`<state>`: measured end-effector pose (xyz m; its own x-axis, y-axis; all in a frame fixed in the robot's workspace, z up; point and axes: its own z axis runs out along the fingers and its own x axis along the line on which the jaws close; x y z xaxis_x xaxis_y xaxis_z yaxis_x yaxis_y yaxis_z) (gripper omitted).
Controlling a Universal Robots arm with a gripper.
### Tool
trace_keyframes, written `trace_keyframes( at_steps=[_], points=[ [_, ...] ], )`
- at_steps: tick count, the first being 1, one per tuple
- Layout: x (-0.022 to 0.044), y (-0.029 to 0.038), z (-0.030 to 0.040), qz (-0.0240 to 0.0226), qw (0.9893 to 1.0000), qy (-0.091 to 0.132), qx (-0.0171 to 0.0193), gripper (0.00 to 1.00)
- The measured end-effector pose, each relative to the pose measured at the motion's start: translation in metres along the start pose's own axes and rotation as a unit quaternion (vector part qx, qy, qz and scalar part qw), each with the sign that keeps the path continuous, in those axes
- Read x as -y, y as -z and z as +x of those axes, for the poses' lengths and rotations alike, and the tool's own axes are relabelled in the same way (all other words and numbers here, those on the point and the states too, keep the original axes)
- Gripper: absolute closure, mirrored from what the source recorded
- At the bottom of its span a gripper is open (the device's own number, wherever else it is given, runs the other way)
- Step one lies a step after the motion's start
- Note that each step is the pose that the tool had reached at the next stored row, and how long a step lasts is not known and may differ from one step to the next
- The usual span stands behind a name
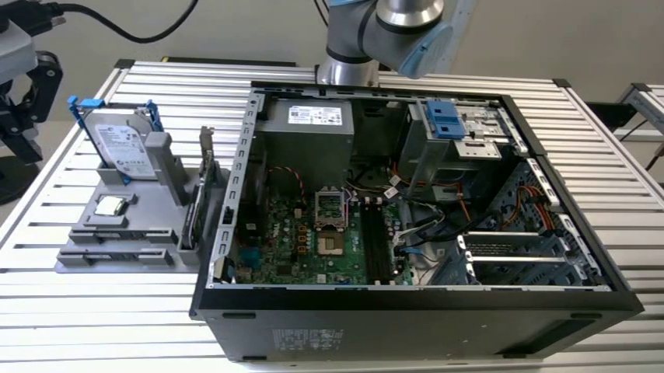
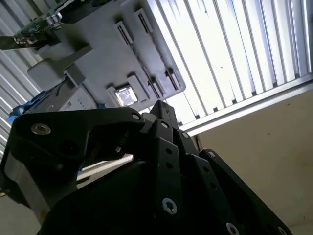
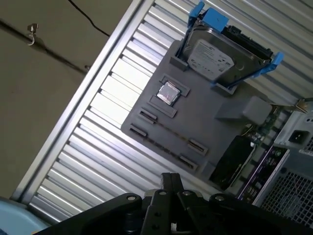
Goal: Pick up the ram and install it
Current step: 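Pick up the ram and move it above insertion slot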
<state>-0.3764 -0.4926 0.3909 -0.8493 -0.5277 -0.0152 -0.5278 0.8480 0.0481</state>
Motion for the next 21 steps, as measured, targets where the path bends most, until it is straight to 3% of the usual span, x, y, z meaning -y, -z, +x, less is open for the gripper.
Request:
trace_keyframes(
  at_steps=[10, 15, 21],
  points=[
    [0.0000, 0.0000, 0.0000, -0.0007, 0.9990, 0.045, -0.0022, 1.00],
    [0.0000, 0.0000, 0.0000, -0.0011, 0.9974, 0.073, -0.0035, 1.00],
    [0.0001, 0.0000, -0.0002, -0.0016, 0.9945, 0.105, -0.0051, 1.00]
  ],
)
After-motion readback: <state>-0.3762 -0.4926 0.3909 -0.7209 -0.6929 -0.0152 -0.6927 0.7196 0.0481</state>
